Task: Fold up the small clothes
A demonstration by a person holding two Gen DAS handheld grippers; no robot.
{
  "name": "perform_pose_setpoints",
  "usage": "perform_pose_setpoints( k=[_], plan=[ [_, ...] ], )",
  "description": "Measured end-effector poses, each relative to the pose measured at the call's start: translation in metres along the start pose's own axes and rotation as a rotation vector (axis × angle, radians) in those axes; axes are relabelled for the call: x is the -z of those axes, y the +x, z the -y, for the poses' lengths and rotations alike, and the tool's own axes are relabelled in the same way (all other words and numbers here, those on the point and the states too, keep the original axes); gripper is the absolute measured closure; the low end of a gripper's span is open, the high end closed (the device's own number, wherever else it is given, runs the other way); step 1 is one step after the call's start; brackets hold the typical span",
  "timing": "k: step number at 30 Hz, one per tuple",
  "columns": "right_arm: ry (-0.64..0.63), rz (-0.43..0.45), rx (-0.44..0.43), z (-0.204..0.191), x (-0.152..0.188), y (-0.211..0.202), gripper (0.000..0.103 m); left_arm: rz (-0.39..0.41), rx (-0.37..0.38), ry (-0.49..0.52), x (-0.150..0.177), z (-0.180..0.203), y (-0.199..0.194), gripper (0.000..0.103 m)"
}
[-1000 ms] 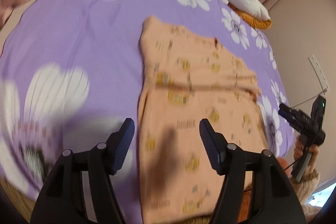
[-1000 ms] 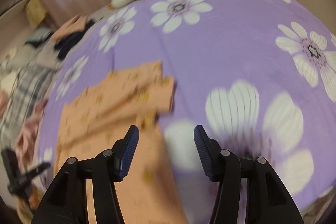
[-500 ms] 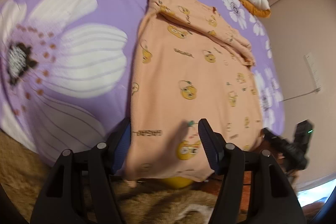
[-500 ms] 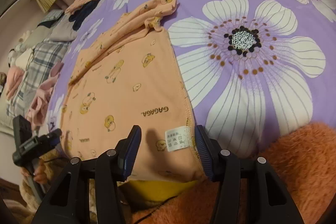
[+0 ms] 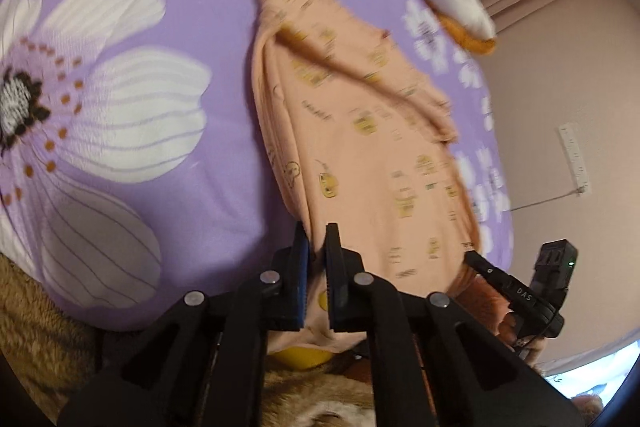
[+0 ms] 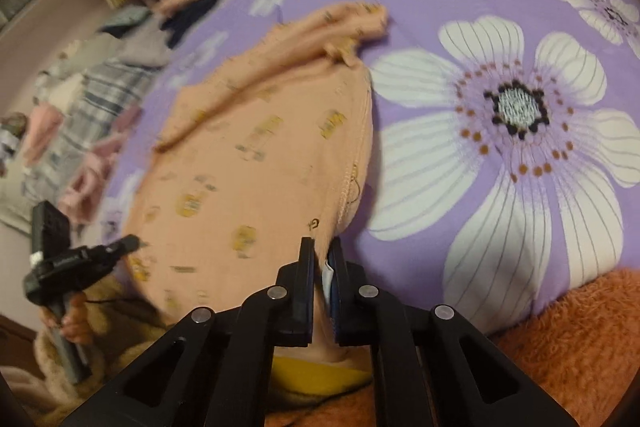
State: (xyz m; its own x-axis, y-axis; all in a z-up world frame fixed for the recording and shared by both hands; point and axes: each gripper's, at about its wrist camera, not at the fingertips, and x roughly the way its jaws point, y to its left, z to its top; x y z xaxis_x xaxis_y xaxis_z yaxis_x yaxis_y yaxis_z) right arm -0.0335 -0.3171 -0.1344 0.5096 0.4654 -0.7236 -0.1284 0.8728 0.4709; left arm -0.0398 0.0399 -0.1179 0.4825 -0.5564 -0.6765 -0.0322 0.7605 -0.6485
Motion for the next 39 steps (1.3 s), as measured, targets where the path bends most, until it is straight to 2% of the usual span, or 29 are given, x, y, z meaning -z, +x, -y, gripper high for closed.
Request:
perform_pose_setpoints(
  k=[4, 8, 15, 22, 28, 30, 35, 39],
  plan=[
    [-0.004, 0.085, -0.075, -0.01, -0.006, -0.029, 0.096, 0.056, 0.053, 0.027, -0.003, 0.018, -0.024, 0.098],
    [-0.036, 0.159, -0.139, -0.024, -0.01, -0.057, 0.096, 0.102, 0.102, 0.1, 0.001, 0.04, -0.052, 0.098],
    [-0.026, 0.218, -0.194, -0.027, -0.011, -0.083, 0.096, 0.12, 0.118, 0.081, 0.002, 0.041, -0.076, 0.098],
    [-0.007, 0.216, -0.197, -0.02, -0.03, -0.071, 0.096, 0.153, 0.076, 0.079, -0.017, 0.038, -0.068, 0.097],
    [-0.007, 0.194, -0.136, -0.016, -0.072, -0.042, 0.096, 0.156, 0.008, 0.09, -0.06, 0.036, -0.032, 0.097],
    [-0.013, 0.176, -0.07, -0.017, -0.088, -0.025, 0.096, 0.155, -0.021, 0.093, -0.075, 0.034, -0.018, 0.097],
    [-0.025, 0.093, 0.032, -0.016, -0.118, 0.024, 0.096, 0.141, -0.118, 0.093, -0.107, 0.023, 0.02, 0.096],
    [-0.052, 0.034, 0.143, -0.013, -0.123, 0.062, 0.096, 0.089, -0.184, 0.054, -0.118, 0.004, 0.057, 0.096]
  ],
)
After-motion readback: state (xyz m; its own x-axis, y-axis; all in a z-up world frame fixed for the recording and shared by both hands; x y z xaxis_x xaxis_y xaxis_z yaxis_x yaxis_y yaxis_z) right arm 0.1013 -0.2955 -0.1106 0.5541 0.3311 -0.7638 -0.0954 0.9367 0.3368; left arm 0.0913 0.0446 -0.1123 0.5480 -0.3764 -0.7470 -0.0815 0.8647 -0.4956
